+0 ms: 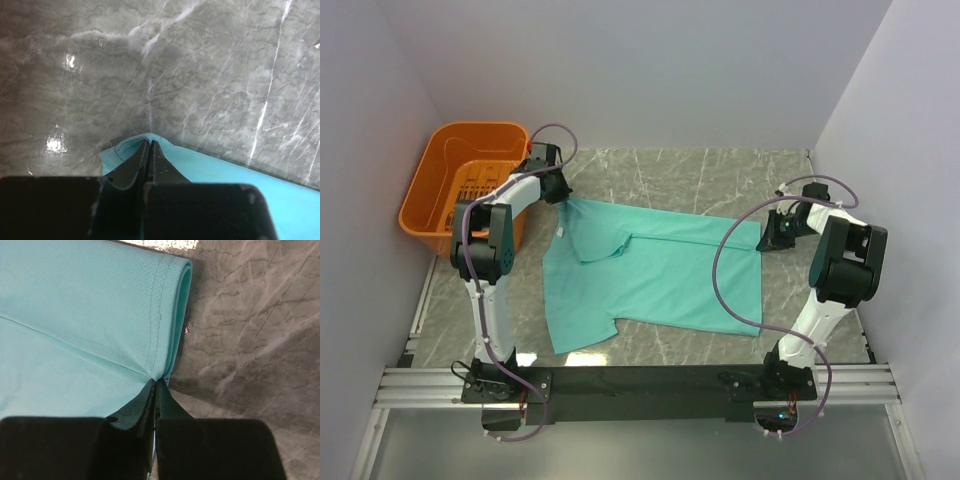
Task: Fold and stack the t-shirts
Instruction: Fold the tshirt
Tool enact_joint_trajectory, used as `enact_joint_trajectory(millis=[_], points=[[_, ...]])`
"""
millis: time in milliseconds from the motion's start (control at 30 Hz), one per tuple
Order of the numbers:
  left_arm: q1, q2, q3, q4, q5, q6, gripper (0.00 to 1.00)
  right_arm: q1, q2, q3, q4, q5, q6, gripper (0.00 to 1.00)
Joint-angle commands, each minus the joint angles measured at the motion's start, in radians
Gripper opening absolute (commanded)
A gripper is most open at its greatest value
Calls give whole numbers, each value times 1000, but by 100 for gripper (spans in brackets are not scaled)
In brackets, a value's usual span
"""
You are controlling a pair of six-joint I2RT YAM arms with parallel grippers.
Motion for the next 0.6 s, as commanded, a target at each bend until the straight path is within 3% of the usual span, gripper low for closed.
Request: enact_joint_trajectory(millis=[0,67,100,200,300,467,567], points=[[8,10,51,3,8,15,2,-11,-33,20,-5,6,-38,5],[8,8,51,7,16,18,7,-11,-42,20,-11,-7,-42,24],[10,3,53,9,32,18,19,-11,-64,14,-8,-8,-50,29],[8,-15,53,24,83,26,39,-25,-111,3,4,-11,-62,41],[7,-76,47,58,112,32,52,-39,-180,0,0,-11,-94,48],[-1,-151,53,67,141,40,54,-44,-292,-23,-48,-27,-185,52],[-12,-249,-31,108,180,70,57,-44,-363,-39,-144,-125,-362,54]])
